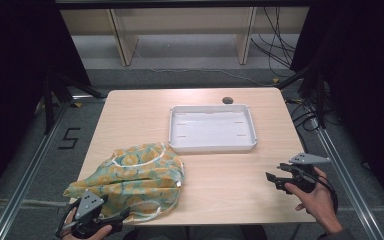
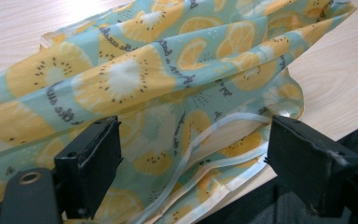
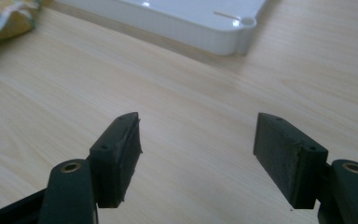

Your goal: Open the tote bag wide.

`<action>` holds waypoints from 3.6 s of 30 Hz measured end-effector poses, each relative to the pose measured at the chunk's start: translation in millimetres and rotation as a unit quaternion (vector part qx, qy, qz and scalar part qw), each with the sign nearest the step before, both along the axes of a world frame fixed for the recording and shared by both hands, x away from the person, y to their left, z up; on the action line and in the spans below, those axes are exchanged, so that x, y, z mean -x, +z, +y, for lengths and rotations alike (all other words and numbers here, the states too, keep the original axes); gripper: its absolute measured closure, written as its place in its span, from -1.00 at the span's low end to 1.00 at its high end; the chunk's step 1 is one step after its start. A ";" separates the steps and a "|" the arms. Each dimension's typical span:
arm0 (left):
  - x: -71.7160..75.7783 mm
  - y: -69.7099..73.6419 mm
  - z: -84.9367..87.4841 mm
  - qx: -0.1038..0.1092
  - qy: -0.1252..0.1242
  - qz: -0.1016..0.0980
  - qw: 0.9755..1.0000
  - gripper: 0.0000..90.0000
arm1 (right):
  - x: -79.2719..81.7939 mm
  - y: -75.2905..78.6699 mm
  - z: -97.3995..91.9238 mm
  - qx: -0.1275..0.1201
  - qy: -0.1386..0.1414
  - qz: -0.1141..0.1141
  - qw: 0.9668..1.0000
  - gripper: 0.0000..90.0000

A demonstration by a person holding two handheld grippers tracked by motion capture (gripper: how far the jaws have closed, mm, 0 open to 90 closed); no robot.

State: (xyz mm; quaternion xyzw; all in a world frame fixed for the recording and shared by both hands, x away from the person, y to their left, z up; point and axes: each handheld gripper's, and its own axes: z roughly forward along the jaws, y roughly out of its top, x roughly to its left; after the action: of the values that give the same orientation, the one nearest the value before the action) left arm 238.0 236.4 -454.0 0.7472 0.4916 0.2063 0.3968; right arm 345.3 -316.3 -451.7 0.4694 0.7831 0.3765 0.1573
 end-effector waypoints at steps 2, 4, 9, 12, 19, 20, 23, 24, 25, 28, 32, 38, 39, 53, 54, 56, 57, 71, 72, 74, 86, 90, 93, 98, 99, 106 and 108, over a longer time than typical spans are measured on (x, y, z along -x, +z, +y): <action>-0.5 -0.1 0.4 0.001 -0.002 -0.003 1.000 -0.63 | 5.4 0.2 3.2 0.005 0.008 -0.013 1.000 -0.31; -0.7 -0.1 0.4 -0.001 -0.002 -0.003 1.000 -0.64 | 7.0 -0.3 4.3 0.013 0.017 -0.024 0.999 -0.32; -1.2 -1.5 0.0 0.000 -0.001 -0.001 1.000 -0.64 | 6.8 -0.6 5.4 0.019 0.015 -0.016 1.000 -0.34; -1.3 -1.3 -0.4 0.005 0.000 -0.003 1.000 -0.64 | 6.3 -2.0 5.2 0.015 0.018 -0.014 1.000 -0.34; -1.4 -1.2 -0.6 0.005 -0.002 -0.004 1.000 -0.64 | 6.4 0.2 7.2 0.018 0.016 -0.017 1.000 -0.38; -1.3 -1.3 -0.4 0.005 -0.002 -0.003 1.000 -0.64 | 6.3 1.3 8.0 0.013 0.017 -0.019 1.000 -0.39; -1.7 -0.5 0.1 0.005 -0.005 -0.004 1.000 -0.64 | 8.3 3.6 12.4 0.010 0.022 -0.016 1.000 -0.39; -1.8 -0.6 0.0 0.005 -0.005 -0.005 1.000 -0.64 | 7.1 3.3 13.8 0.008 0.035 -0.023 0.999 -0.39; -1.7 -0.7 0.0 0.005 -0.004 -0.005 1.000 -0.64 | 8.0 4.7 16.7 0.015 0.043 -0.027 0.999 -0.42; -1.8 -0.3 0.0 0.005 -0.005 -0.004 1.000 -0.64 | 8.9 7.6 28.0 0.001 0.063 -0.033 0.998 -0.47; -1.4 0.0 0.0 0.005 -0.002 -0.007 1.000 -0.64 | 12.2 11.3 47.0 -0.007 0.099 -0.045 0.994 -0.48; -1.4 0.3 1.1 0.000 -0.003 -0.004 1.000 -0.64 | 14.7 14.4 80.1 -0.016 0.162 -0.066 0.985 -0.49; -1.7 0.4 1.1 0.001 -0.002 -0.005 1.000 -0.64 | 14.9 14.3 86.6 -0.018 0.170 -0.064 0.983 -0.48; -2.9 0.3 0.5 0.008 -0.001 0.002 1.000 -0.63 | 6.2 13.8 159.1 -0.017 0.254 -0.063 0.965 -0.46; -2.5 1.2 -0.9 0.006 0.002 0.001 1.000 -0.63 | 5.2 13.8 163.8 -0.014 0.262 -0.065 0.963 -0.46; -3.6 1.3 -0.5 0.000 -0.009 -0.002 1.000 -0.63 | 4.1 13.2 173.9 -0.012 0.274 -0.066 0.959 -0.46; -2.5 1.5 -2.2 0.002 0.000 0.004 1.000 -0.63 | 2.8 12.8 179.8 -0.012 0.284 -0.069 0.956 -0.46; -2.0 0.9 -2.7 0.004 0.000 0.004 1.000 -0.61 | -2.4 6.7 222.1 0.003 0.324 -0.065 0.944 -0.51; -2.2 0.4 -2.8 0.007 0.000 0.003 1.000 -0.61 | -3.0 6.1 224.0 0.004 0.324 -0.068 0.943 -0.51; -1.4 1.6 -2.5 0.000 0.002 0.006 1.000 -0.61 | -4.4 6.5 228.2 0.005 0.327 -0.066 0.943 -0.50; -0.9 0.0 -0.4 -0.001 -0.008 0.001 1.000 -0.59 | -14.3 -1.7 253.7 0.034 0.339 -0.073 0.937 -0.35; 0.1 -1.2 0.2 0.006 -0.003 0.006 1.000 -0.58 | -18.1 -5.0 259.7 0.048 0.345 -0.063 0.935 -0.05; 0.8 0.3 1.3 -0.006 -0.008 0.003 1.000 -0.57 | -20.8 -8.7 262.6 0.049 0.345 -0.055 0.936 0.36; 2.1 0.7 1.3 -0.003 -0.015 -0.003 1.000 -0.53 | -20.2 -8.9 260.9 0.049 0.344 -0.043 0.937 0.84; 2.5 0.9 1.0 -0.002 -0.016 -0.003 1.000 -0.51 | -19.1 -8.1 260.2 0.052 0.339 -0.040 0.939 0.88; 5.2 1.6 1.9 0.000 -0.023 -0.005 1.000 -0.34 | -15.7 -2.7 245.9 0.055 0.322 -0.029 0.945 0.97; 6.5 3.2 2.0 -0.005 -0.023 -0.008 1.000 -0.33 | -15.0 -2.6 236.6 0.049 0.306 -0.015 0.951 0.97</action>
State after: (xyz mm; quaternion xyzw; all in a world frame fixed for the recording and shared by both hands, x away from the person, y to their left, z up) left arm 231.5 238.4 -450.8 0.7585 0.4704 0.2052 0.4017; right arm 360.2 -79.7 -454.3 0.1929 0.9041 0.3751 0.0693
